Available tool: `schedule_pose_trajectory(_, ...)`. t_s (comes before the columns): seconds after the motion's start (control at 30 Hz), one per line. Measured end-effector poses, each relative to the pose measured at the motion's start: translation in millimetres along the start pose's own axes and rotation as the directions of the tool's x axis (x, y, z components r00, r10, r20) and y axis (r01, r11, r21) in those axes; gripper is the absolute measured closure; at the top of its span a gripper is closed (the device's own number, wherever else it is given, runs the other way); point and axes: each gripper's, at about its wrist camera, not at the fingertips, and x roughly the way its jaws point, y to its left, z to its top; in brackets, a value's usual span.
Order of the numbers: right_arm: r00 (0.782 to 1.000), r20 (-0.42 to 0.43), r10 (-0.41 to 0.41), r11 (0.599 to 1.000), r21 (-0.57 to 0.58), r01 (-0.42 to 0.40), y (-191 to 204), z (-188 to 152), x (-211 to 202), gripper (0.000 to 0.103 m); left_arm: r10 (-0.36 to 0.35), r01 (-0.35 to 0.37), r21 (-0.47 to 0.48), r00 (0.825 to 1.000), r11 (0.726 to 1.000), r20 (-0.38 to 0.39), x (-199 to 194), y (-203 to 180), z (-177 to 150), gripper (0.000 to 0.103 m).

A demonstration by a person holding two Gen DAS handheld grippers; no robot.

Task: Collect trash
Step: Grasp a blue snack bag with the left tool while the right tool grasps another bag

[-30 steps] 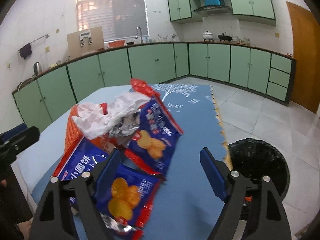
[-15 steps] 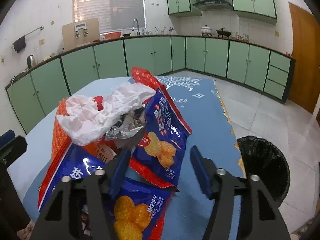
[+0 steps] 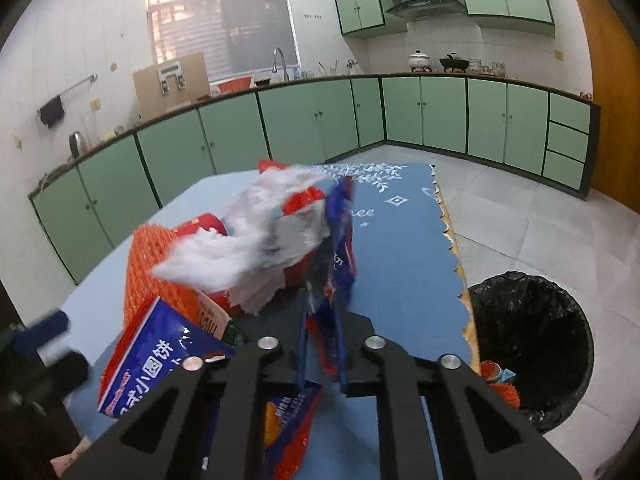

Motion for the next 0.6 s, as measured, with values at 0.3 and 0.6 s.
schedule_pose_trajectory(0.3,0.999,0.012,0.029,0.999,-0.043,-0.029,-8,3,-13,0.095,-0.041,0.041,-0.003,0.993,0.999,-0.112,24,-17,-17,0.04)
schedule_pose_trajectory(0.6,0.997,0.036,0.072,0.995,-0.075,-0.069,-2,9,-18,0.095,-0.056,0.054,-0.019,0.994,0.998,-0.097,22,-7,-19,0.078)
